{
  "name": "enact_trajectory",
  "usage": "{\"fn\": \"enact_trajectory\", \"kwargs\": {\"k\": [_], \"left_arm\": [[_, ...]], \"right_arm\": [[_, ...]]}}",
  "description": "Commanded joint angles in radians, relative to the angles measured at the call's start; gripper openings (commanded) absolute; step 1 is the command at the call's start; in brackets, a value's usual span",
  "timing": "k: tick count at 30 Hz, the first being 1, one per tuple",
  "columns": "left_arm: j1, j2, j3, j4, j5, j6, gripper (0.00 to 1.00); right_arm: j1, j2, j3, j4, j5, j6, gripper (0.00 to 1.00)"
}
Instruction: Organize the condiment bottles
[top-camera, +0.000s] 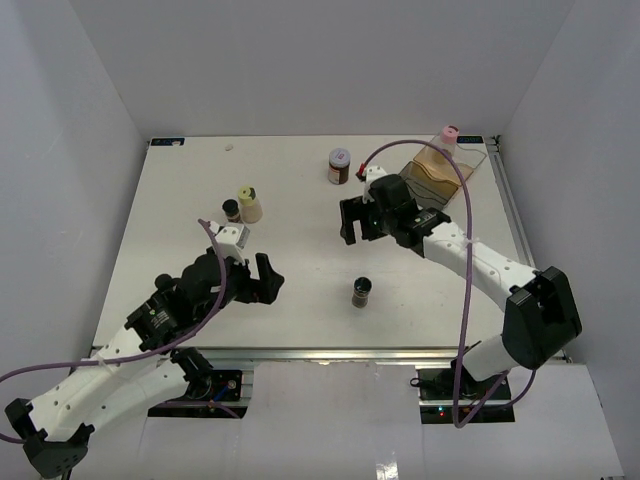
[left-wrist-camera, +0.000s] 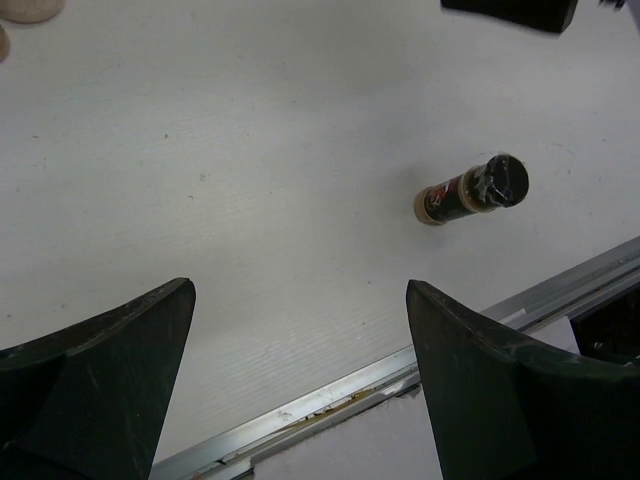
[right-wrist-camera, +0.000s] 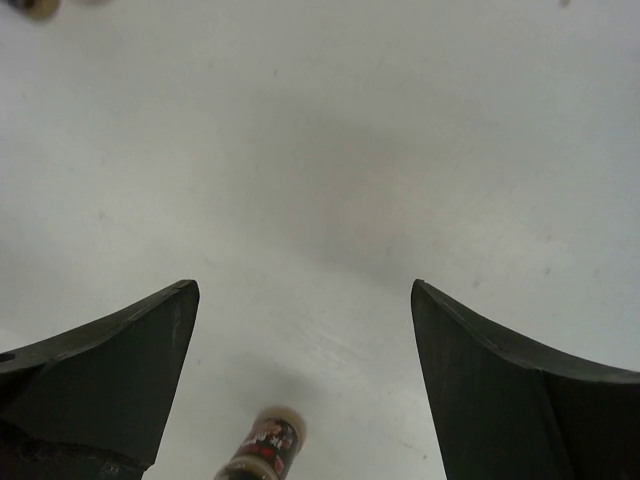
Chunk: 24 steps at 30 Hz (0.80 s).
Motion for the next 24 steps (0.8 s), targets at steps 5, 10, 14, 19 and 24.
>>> {"fn": "enact_trajectory", "kwargs": {"k": [5, 10, 14, 19, 24], "left_arm": [[-0.002, -0.147, -0.002, 0.015, -0.003, 0.008, 0.98], [-0.002, -0.145, -0.003, 0.018, -0.01, 0.008, 0.98], [-0.001, -0.113, 0.002, 0.015, -0.006, 0.01, 0.98], [-0.002, -0.086, -0.001, 0.019, -0.003, 0.011, 0.98], [-0.002, -0.021, 0.019, 0.012, -0.005, 0.004, 0.98]], "right_arm": [[0.062, -0.193, -0.157, -0.036, 0.072, 0.007, 0.94], [0.108, -0.256, -0.246, -0.037, 0.046, -0.005, 0.94], [0.151, -0.284, -0.289, 0.0, 0.035, -0.009, 0.93], [0.191, -0.287, -0.317, -0.013, 0.068, 0.0, 0.93], [0.209, -0.284, -0.368, -0.005, 0.105, 0.006, 0.92]]}}
